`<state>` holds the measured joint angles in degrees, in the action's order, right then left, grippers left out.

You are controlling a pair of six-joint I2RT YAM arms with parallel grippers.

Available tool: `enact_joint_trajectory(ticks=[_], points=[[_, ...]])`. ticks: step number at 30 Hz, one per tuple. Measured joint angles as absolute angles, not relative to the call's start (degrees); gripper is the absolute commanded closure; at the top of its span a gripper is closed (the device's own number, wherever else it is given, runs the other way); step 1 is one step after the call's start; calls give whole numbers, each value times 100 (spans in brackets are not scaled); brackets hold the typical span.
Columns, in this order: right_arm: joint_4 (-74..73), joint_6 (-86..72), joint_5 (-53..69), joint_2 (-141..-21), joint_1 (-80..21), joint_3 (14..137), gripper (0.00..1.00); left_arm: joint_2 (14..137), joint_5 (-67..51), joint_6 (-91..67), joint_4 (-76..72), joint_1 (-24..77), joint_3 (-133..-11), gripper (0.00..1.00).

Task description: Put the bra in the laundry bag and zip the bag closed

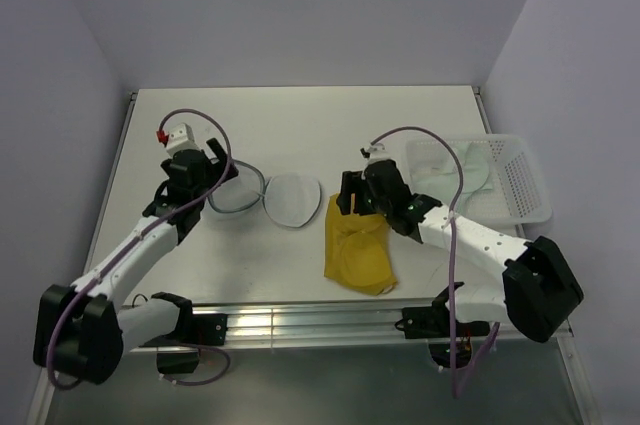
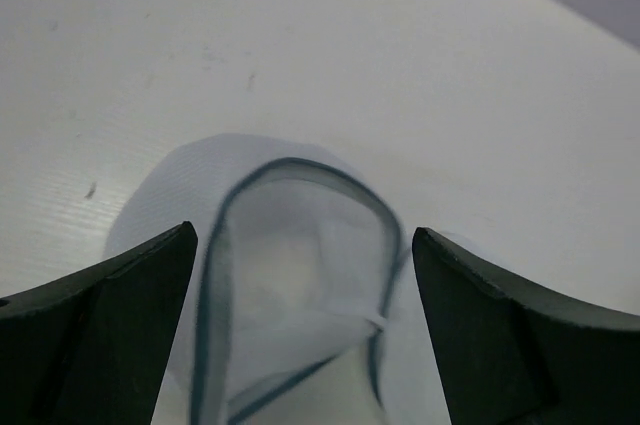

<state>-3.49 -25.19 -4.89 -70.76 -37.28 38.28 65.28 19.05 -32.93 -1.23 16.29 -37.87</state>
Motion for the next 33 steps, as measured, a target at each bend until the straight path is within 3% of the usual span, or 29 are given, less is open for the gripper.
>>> enact_joint_trajectory(ticks=[6,12,20,26,27,30,31,33], points=[[-1083,-1925,-447,-7926,-2965,4888,29,5352,1660,-3520,-134,2646,-3793,5],[-2130,-1199,-486,-9336,-2884,5911,26,5218,1103,-3638,-228,3446,-3647,7],[-3232,-108,-425,-10158,-2810,6925,20,4954,657,-3671,-189,3634,-3356,8],[-3667,720,283,-10744,-2637,7397,23,4836,526,-3664,-226,3664,-3332,8],[-3741,805,423,-10873,-2609,7432,25,4836,504,-3664,-228,3667,-3332,8],[-3852,1007,672,-11080,-2561,7511,49,4836,423,-3664,-233,3686,-3332,8],[-3865,1050,744,-11080,-2543,7513,72,4836,386,-3664,-237,3691,-3330,9],[-3863,1063,845,-11072,-2502,7502,90,4836,303,-3664,-250,3697,-3326,8]])
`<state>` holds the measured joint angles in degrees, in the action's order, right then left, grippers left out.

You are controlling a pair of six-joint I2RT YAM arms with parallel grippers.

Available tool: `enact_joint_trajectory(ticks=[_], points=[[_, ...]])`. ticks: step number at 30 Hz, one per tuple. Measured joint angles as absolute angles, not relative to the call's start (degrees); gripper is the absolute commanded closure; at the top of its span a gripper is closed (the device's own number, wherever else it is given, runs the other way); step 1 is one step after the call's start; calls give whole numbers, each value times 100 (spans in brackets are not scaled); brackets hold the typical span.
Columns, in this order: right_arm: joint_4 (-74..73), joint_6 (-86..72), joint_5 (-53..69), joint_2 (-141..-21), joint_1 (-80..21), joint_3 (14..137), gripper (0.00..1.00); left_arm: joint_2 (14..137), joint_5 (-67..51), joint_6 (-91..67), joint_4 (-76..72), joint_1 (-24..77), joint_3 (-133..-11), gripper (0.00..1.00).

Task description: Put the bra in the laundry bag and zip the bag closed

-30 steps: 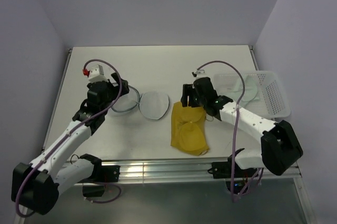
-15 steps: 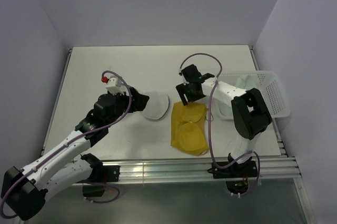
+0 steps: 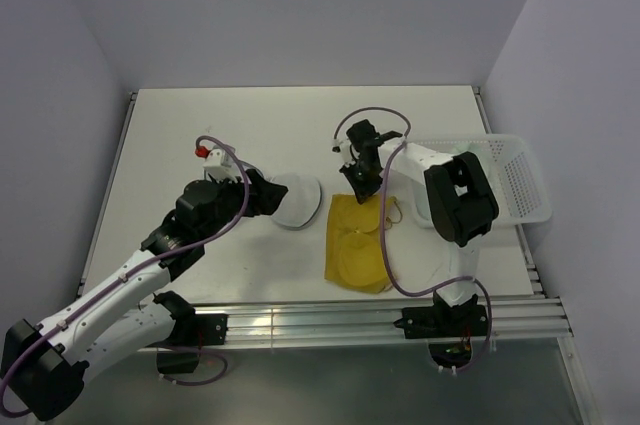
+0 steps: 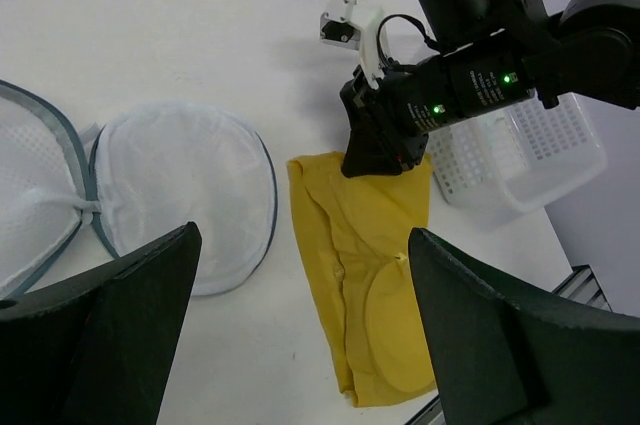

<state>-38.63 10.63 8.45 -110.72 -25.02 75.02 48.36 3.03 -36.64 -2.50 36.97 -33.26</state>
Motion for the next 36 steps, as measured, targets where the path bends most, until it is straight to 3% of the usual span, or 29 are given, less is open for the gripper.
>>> enact_joint_trajectory(ticks=[3,11,21,36], points=[[-3736,987,893,-10916,-2473,7378,100,4849,150,-3664,-266,3701,-3323,8],[-3144,631,1083,-8923,-2545,6486,100,4974,-569,-3673,-429,3726,-3323,1],[-2045,242,2180,-6724,-3103,6141,100,4499,-987,-3610,-622,3798,-3328,1],[-1341,-336,3465,-6733,-3356,7478,100,4652,-1002,-2904,-919,4084,-3474,1]])
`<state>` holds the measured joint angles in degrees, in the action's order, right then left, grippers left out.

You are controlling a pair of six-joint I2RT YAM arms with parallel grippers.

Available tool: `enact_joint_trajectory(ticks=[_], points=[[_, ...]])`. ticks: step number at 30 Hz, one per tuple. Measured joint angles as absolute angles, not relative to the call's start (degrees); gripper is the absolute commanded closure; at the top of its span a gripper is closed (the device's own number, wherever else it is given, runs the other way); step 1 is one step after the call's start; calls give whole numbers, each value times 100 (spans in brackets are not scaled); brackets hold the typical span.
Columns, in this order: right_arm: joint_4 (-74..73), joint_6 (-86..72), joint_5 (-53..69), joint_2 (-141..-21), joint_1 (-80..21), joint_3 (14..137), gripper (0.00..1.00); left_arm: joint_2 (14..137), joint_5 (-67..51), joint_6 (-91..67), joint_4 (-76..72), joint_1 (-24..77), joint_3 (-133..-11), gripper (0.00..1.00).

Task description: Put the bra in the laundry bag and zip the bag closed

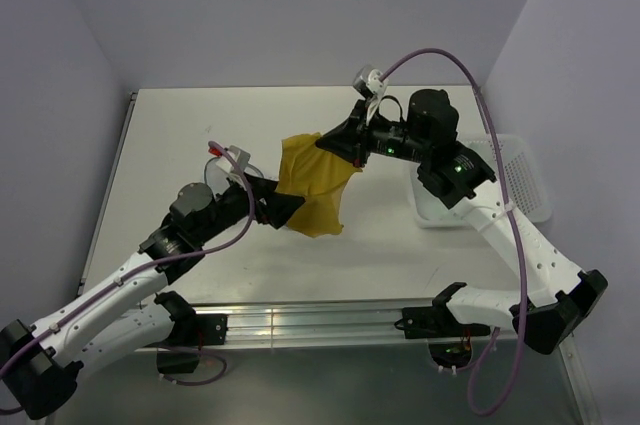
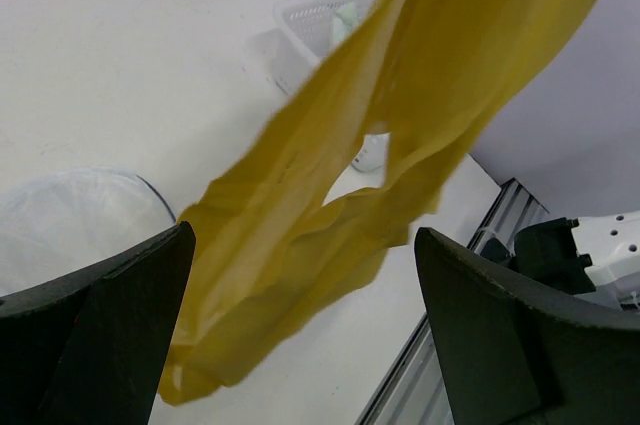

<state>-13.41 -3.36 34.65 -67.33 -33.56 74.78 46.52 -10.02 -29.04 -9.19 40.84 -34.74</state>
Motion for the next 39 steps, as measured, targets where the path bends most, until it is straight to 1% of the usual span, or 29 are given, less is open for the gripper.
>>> enact_joint_trajectory(ticks=[5,12,19,22,24,31,35,39], points=[[-1376,-320,3723,-6770,-3358,7848,100,4724,-996,-2718,-1033,4189,-3474,1],[-1579,-193,4042,-6794,-3361,8027,100,4727,-821,-2412,-1024,4556,-3474,1],[-1835,10,4204,-6796,-3361,8068,100,3804,-115,-2344,-742,4797,-3461,1],[-1905,102,4261,-6796,-3330,8068,100,3234,263,-2342,-862,4827,-3271,1],[-1953,143,4348,-6796,-3306,8068,100,3063,392,-2318,-923,4827,-3223,1],[-2016,344,4950,-6796,-3282,8055,100,3957,224,-1957,-1142,4827,-3273,1],[-2110,464,5133,-6794,-3267,8055,100,4442,-362,-1789,-1232,4825,-3288,1],[-2150,491,5264,-6796,-3188,8058,100,4611,-884,-1765,-1291,4829,-3341,1]])
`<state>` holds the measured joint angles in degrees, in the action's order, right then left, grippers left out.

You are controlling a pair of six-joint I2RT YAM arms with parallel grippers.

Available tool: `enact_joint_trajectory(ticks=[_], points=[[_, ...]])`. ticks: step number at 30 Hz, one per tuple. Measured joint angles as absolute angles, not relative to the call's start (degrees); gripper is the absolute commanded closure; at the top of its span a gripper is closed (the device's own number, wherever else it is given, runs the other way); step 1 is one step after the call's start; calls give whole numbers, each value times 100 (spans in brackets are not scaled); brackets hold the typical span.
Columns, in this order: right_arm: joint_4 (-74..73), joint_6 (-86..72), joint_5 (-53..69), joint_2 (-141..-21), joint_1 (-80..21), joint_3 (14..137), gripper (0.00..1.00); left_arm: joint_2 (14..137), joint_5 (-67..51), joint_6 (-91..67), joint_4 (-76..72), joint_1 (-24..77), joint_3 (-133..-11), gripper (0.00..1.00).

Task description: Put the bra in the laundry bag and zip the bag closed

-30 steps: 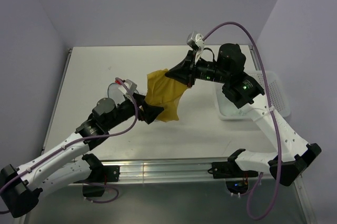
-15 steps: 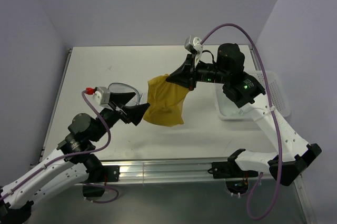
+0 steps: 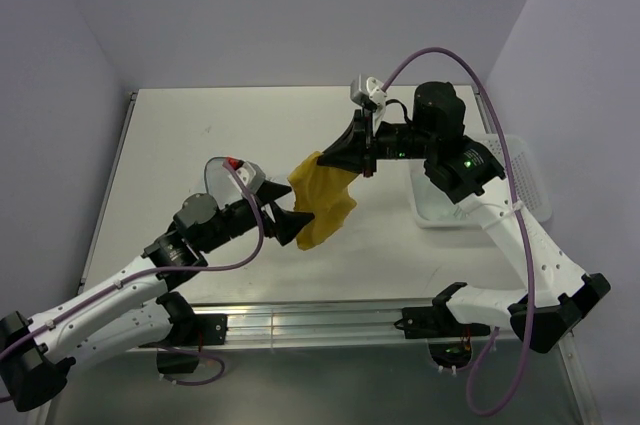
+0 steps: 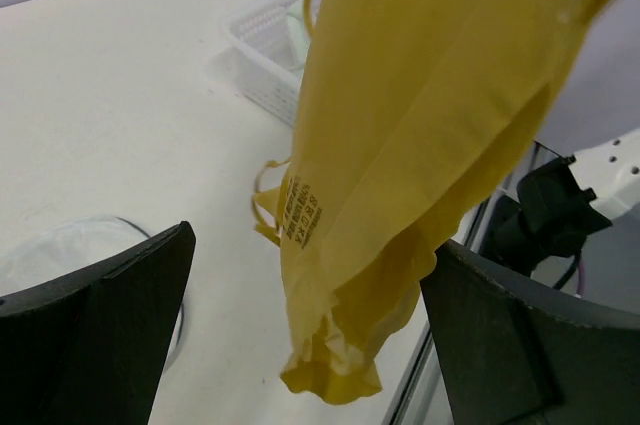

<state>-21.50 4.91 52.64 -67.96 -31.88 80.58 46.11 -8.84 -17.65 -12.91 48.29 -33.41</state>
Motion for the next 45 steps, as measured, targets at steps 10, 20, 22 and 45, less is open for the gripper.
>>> enact_joint_trajectory(ticks=[10,20,22,45], points=[[-2102,344,5251,-6801,-3114,8058,100,4442,-1459,-1935,-1446,4836,-3330,1],[-1907,104,5022,-6810,-3107,8055,100,5015,-1754,-2058,-1518,4836,-3398,22],[-1824,60,4989,-6792,-3107,8055,100,5175,-1739,-2073,-1520,4836,-3481,35],[-469,-156,4696,-4925,-3459,5660,73,5839,-346,-2950,-781,4545,-4764,100]])
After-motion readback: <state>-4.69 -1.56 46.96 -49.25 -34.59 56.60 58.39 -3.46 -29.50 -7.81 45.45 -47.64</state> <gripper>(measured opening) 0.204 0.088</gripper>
